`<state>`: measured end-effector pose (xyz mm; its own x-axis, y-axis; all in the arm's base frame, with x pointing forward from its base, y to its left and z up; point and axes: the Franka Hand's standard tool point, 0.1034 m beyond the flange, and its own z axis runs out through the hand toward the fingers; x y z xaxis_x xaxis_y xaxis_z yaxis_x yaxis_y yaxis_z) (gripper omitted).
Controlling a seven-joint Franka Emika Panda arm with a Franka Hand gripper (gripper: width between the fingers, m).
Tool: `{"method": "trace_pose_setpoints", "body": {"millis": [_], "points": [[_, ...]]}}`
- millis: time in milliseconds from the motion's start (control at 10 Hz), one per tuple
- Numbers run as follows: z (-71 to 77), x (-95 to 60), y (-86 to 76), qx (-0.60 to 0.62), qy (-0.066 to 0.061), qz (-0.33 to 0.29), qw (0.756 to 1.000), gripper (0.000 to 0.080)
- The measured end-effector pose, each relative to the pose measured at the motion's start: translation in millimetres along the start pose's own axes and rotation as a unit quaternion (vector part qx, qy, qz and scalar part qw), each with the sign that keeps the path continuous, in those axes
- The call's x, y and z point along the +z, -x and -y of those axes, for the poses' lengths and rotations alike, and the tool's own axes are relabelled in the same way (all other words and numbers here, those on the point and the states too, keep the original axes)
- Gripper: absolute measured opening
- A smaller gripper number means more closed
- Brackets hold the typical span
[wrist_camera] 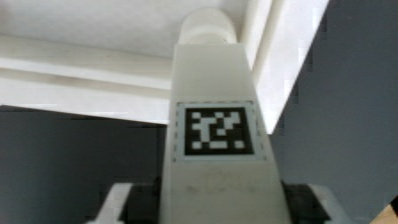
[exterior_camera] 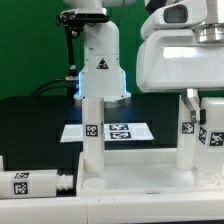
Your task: Assemble desk
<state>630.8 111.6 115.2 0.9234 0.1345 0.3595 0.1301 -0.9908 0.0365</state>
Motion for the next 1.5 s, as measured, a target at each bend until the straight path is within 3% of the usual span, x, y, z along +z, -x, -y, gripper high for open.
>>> {"method": "trace_pose_setpoints", "body": {"millis": [800,1000,1200,1500], "points": [[-2.0,6.1,-4.7,-0.001,0.004,-0.028,1.000,0.0285],[-5.2,6.5,-2.2,0.005,0.003,-0.014,1.000,0.0604],[-18.4,1.9,-11.3,0.049,-0.005,0.013,0.999,0.0643],[-12.0,2.4,-10.6,0.086,-0.021,0.130,0.988,0.0648]]}}
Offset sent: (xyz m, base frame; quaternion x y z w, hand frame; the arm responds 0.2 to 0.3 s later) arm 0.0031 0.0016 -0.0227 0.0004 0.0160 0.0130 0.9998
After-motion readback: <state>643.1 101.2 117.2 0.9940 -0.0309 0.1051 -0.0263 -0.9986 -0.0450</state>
